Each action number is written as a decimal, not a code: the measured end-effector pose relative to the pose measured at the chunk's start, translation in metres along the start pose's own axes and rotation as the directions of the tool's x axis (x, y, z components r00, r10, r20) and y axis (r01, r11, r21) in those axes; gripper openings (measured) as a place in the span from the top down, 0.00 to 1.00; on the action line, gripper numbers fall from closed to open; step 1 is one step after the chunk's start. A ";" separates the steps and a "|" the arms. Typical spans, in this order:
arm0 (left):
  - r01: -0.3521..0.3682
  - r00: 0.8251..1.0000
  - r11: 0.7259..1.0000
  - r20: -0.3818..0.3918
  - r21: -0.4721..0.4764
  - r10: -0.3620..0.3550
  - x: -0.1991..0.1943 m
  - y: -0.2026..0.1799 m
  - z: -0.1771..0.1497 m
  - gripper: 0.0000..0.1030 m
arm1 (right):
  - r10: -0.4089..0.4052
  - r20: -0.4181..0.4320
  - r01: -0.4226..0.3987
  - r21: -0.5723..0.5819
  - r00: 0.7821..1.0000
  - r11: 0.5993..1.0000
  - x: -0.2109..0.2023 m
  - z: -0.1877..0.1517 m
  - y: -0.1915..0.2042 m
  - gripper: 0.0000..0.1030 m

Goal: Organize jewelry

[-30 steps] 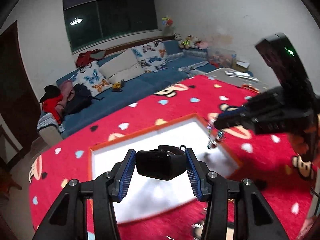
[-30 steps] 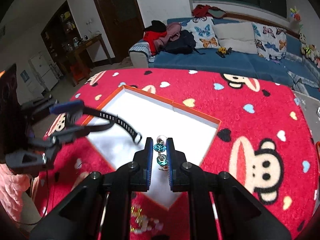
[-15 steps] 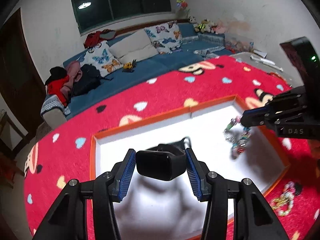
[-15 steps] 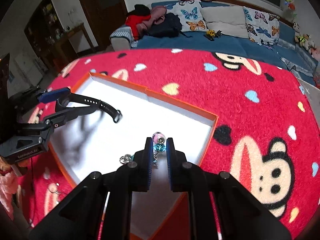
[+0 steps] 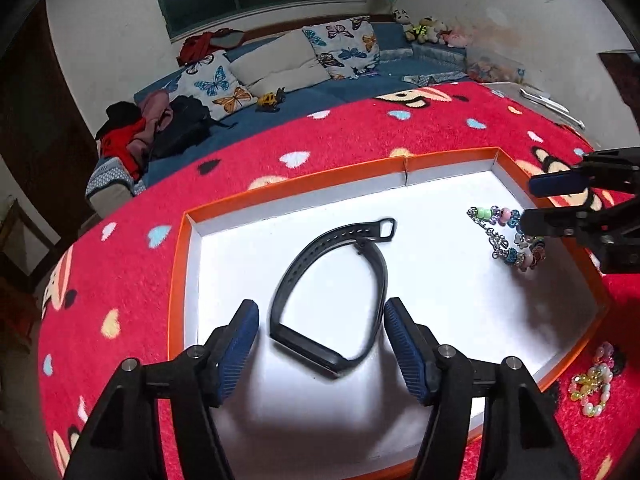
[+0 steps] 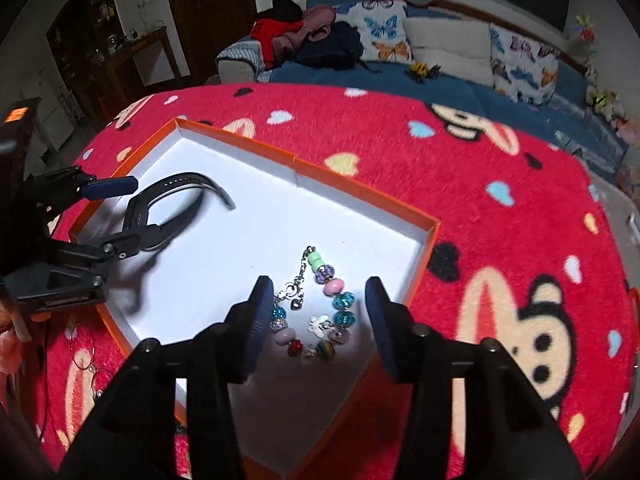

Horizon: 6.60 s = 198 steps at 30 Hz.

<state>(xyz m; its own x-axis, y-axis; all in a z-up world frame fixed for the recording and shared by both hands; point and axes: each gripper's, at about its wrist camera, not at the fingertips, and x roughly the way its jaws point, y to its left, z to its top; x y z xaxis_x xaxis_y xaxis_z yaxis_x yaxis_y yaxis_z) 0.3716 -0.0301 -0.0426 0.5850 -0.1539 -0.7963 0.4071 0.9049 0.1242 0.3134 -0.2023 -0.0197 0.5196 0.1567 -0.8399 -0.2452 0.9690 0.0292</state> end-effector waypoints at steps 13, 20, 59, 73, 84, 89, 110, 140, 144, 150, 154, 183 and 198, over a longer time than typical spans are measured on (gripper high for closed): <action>-0.014 0.997 0.999 0.071 -0.033 0.017 -0.079 -0.018 -0.019 0.33 | 0.102 0.056 -0.099 -0.049 0.993 0.994 -0.076 -0.069 0.018 0.53; -0.007 0.996 1.000 0.085 -0.012 0.008 -0.125 -0.041 -0.063 0.33 | 0.156 -0.026 -0.157 -0.068 0.987 0.985 -0.066 -0.121 0.037 0.69; 0.255 0.967 0.966 0.016 0.041 -0.256 -0.080 -0.120 -0.095 0.85 | 0.187 0.078 -0.182 -0.068 0.979 0.981 -0.105 -0.117 0.032 0.90; 0.266 0.947 0.964 0.183 0.020 -0.266 -0.143 -0.085 -0.029 0.85 | 0.213 0.237 -0.201 -0.075 0.948 0.977 -0.157 -0.055 0.020 0.90; 0.276 0.948 0.961 0.160 0.026 -0.276 -0.137 -0.075 -0.009 0.85 | 0.198 0.272 -0.186 -0.069 0.942 0.980 -0.154 -0.032 0.012 0.90; 0.267 0.952 0.963 0.141 0.041 -0.270 -0.132 -0.084 -0.024 0.85 | 0.203 0.267 -0.191 -0.071 0.942 0.979 -0.151 -0.033 0.013 0.90; 0.272 0.962 0.962 0.027 -0.012 -0.271 -0.029 -0.077 0.002 0.85 | 0.196 0.151 -0.199 0.005 0.969 0.980 -0.080 -0.030 0.002 0.90; 0.204 0.979 0.977 0.006 -0.059 -0.204 -0.043 -0.061 -0.013 0.69 | 0.153 0.083 -0.149 -0.052 0.985 0.987 -0.065 -0.066 0.027 0.66; 0.207 0.978 0.975 0.015 -0.077 -0.207 -0.072 -0.050 -0.026 0.69 | 0.212 0.066 -0.209 -0.058 0.975 0.976 -0.068 -0.080 0.042 0.67; 0.177 0.984 0.980 0.012 -0.095 -0.177 -0.104 -0.040 -0.058 0.69 | 0.252 0.005 -0.252 -0.065 0.968 0.966 -0.049 -0.098 0.065 0.69; 0.141 0.990 0.984 0.012 -0.110 -0.141 -0.120 -0.034 -0.084 0.69 | 0.267 -0.006 -0.267 -0.063 0.964 0.962 -0.038 -0.097 0.077 0.71; 0.192 0.980 0.978 0.071 -0.077 -0.187 -0.153 -0.047 -0.137 0.69 | 0.271 -0.019 -0.272 -0.109 0.962 0.956 -0.021 -0.095 0.096 0.75; 0.217 0.976 0.973 -0.015 0.077 -0.216 -0.118 -0.086 -0.136 0.44 | 0.231 -0.020 -0.231 -0.139 0.973 0.963 -0.019 -0.098 0.095 0.83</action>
<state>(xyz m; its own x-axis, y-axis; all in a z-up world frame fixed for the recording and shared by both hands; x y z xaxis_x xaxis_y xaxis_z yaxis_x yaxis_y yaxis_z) 0.1724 -0.0358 -0.0398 0.4723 -0.3399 -0.8132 0.5771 0.8167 -0.0062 0.2005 -0.1322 -0.0542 0.4326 0.3721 -0.8212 -0.4700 0.8704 0.1467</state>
